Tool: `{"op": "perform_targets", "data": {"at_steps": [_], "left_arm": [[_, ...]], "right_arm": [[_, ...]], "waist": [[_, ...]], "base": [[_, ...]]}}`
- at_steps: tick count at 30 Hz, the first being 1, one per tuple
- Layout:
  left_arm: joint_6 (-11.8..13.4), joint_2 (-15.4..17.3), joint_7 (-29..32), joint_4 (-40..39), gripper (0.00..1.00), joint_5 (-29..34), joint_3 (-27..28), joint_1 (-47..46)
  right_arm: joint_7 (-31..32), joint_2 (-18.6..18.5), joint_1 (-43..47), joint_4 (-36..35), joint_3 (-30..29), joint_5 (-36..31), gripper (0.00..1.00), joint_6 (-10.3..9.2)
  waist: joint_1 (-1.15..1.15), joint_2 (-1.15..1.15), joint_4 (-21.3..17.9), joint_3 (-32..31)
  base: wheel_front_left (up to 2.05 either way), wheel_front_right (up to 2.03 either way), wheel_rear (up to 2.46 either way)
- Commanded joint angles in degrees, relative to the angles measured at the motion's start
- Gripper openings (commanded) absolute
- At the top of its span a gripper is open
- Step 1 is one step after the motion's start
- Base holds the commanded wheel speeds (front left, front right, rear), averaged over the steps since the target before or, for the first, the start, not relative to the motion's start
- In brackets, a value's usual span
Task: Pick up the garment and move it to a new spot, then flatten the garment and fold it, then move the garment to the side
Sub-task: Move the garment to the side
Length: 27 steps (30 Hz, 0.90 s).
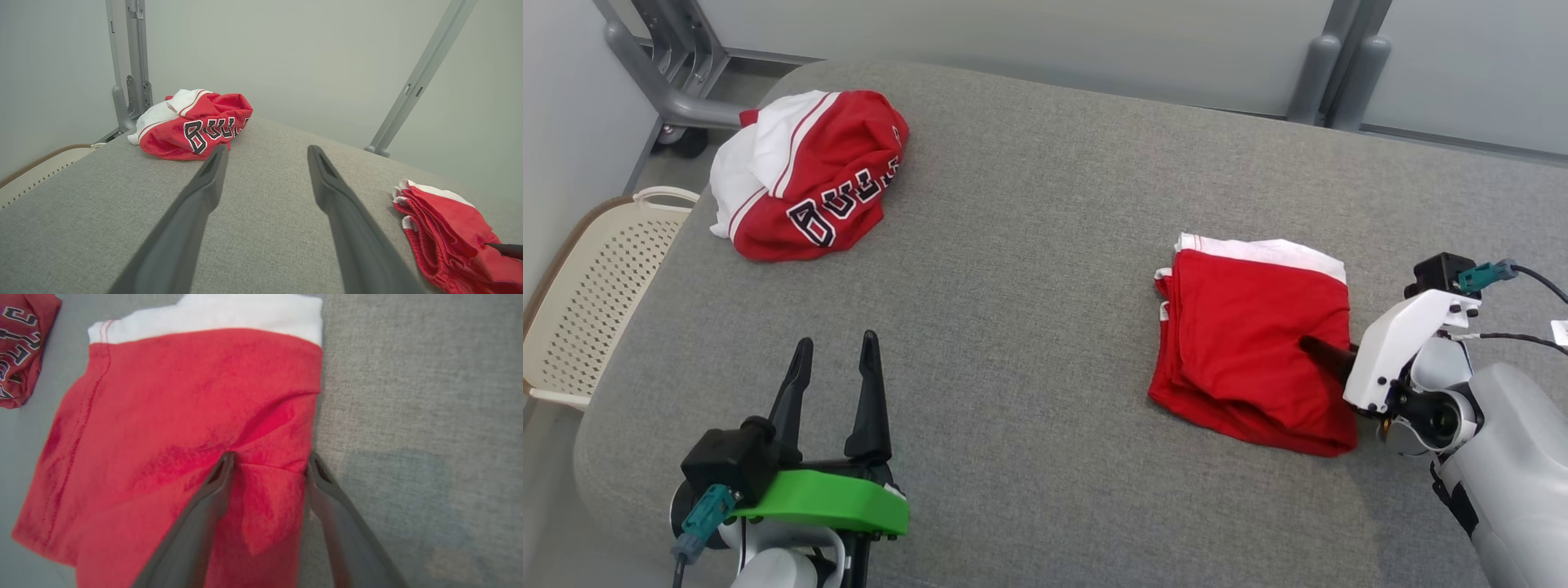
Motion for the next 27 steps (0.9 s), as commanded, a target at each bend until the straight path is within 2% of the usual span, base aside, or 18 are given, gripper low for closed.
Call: {"op": "perform_targets", "data": {"at_steps": [1, 3, 10, 15, 20, 27], "left_arm": [[-0.3, -0.1, -0.3, 0.1, 1.00, 0.6, 0.3, -1.0], [-0.5, -0.1, -0.3, 0.2, 1.00, 0.8, 0.3, -1.1], [-0.7, 0.0, -0.3, -0.2, 1.00, 1.6, 0.2, -1.3], [-0.9, 0.2, -0.1, -0.4, 1.00, 2.0, -0.4, -1.4], [-1.0, 0.3, 0.2, -0.8, 1.00, 2.4, -1.2, -2.0], [-1.0, 0.3, 0.7, -1.2, 1.00, 3.2, -2.1, -3.2]], "right_arm": [[-0.8, -0.1, -0.6, 0.3, 0.5, 0.3, 0.24, 0.00], [-2.2, -0.6, -1.0, 0.6, 1.0, 0.3, 0.00, 0.00], [-4.9, -1.2, -1.9, 0.6, 2.5, 1.0, 0.00, 0.00], [-6.6, -2.5, -2.8, 0.8, 4.2, 0.8, 0.00, 0.00], [-7.6, -4.1, -3.8, 0.7, 6.1, 0.1, 0.00, 0.00], [-8.8, -5.7, -6.3, 0.7, 8.4, -0.2, 0.00, 0.00]], "waist": [[0.00, 0.30, -0.2, 0.1], [0.00, 0.30, -0.6, 0.0], [0.00, 0.30, -2.3, -0.1], [0.00, 0.30, -5.0, -0.1], [0.00, 0.30, -9.4, 0.5], [0.00, 0.30, -18.5, 2.3]], "base": [[0.00, 0.00, 0.00], [0.00, 0.00, 0.00], [0.00, 0.00, 0.00], [0.00, 0.00, 0.00], [0.00, 0.00, 0.00], [0.00, 0.00, 0.00]]}}
